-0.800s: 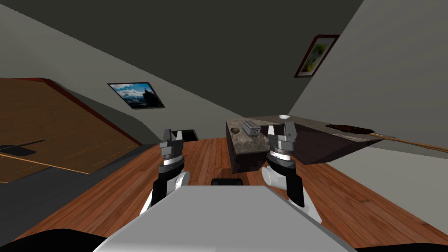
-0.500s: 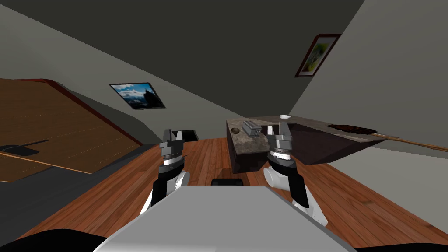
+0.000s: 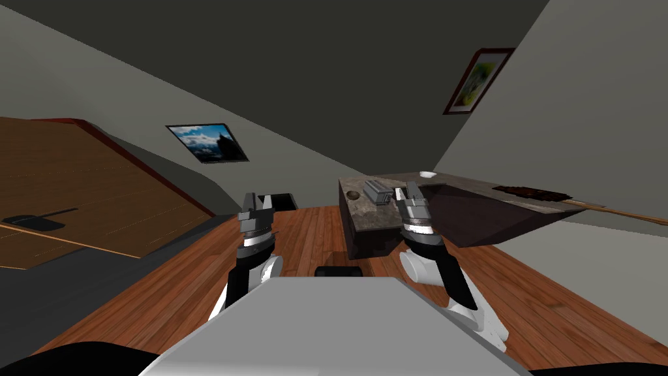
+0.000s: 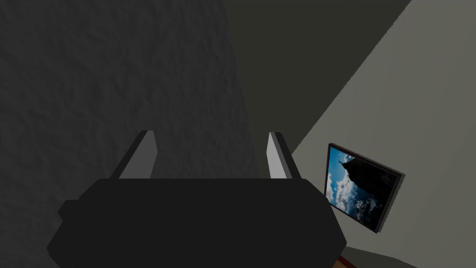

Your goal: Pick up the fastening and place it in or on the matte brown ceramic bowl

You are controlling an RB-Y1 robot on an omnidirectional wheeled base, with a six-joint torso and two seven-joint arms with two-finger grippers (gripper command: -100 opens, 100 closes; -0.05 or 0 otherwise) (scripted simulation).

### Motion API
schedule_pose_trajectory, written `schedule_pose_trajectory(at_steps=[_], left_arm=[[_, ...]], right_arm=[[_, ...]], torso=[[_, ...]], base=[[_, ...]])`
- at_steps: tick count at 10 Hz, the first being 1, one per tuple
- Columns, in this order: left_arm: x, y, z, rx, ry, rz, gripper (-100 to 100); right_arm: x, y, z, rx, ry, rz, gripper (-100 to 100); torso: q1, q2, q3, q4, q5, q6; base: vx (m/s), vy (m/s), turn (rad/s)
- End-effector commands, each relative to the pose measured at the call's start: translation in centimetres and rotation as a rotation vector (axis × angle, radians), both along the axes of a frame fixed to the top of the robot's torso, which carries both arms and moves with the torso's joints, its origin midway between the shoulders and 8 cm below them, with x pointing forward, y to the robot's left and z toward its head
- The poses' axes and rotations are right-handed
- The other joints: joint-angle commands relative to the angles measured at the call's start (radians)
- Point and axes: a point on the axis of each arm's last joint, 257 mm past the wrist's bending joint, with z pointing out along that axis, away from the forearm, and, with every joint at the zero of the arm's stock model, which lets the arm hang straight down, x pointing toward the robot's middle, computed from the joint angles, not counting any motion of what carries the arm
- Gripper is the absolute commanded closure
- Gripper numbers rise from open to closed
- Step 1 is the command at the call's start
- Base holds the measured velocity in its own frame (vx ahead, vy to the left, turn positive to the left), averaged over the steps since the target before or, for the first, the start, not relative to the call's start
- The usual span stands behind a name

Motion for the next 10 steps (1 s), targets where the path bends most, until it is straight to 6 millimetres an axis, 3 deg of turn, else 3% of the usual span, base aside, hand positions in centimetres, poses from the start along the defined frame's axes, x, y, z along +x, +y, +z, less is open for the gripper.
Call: schedule_pose_trajectory(at_steps=[1, 10], left_arm=[[0.0, 0.0, 0.0, 0.000, 0.000, 0.000, 0], [0.0, 0.0, 0.0, 0.000, 0.000, 0.000, 0]], right_arm=[[0.8, 0.1, -0.6, -0.046, 0.051, -0.005, -100], [3.6, 0.6, -3.2, -0.244, 0.256, -0.018, -100]], torso=[[0.000, 0.000, 0.000, 0.000, 0.000, 0.000], [0.000, 0.000, 0.000, 0.000, 0.000, 0.000]], base=[[0.005, 0.063, 0.019], [0.001, 0.057, 0.012]])
